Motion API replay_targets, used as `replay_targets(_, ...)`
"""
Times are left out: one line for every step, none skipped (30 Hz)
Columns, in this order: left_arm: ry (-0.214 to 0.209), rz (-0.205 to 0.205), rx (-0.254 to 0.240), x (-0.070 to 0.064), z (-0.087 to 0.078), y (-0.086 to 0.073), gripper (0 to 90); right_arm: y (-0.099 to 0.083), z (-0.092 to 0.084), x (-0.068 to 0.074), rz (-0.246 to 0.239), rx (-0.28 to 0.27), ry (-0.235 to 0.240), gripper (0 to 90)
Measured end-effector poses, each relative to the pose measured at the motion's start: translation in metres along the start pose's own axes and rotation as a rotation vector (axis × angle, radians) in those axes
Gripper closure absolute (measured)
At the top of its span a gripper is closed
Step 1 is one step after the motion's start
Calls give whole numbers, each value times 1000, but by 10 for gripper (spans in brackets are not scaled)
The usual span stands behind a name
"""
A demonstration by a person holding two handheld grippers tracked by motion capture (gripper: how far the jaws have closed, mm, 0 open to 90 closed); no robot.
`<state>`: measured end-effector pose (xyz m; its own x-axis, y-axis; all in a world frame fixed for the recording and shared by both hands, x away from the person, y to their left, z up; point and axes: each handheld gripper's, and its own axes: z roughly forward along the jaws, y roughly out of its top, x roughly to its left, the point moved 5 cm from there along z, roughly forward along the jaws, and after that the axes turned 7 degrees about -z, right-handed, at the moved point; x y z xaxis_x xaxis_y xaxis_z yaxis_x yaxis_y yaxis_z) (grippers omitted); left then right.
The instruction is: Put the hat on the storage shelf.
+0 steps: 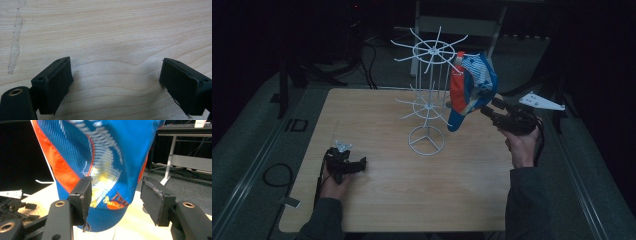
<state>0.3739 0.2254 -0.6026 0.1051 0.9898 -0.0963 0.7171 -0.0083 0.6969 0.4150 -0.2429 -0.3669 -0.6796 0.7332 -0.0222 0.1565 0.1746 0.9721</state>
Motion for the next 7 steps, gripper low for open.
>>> replay_targets(0, 0, 0, 0, 0, 0, 117, 0, 0, 0, 0, 0, 0, 416)
replay_targets(-1, 2, 3, 0, 0, 0, 116, -3, 0, 0, 1, 5, 1, 411)
replay_targets(-1, 1, 2, 0, 0, 0, 116, -5, 0, 0, 2, 8, -1, 408)
replay_targets(-1, 2, 3, 0, 0, 0, 117, -6, 0, -1, 3, 11, -2, 407)
replay_targets(-1, 2, 3, 0, 0, 0, 116, -8, 1, -1, 4, 14, 0, 407)
replay_targets(-1, 2, 3, 0, 0, 0, 116, -9, 0, -2, 7, 17, 0, 405)
replay_targets(-1, 2, 3, 0, 0, 0, 116, -11, 0, -2, 6, 21, -4, 400)
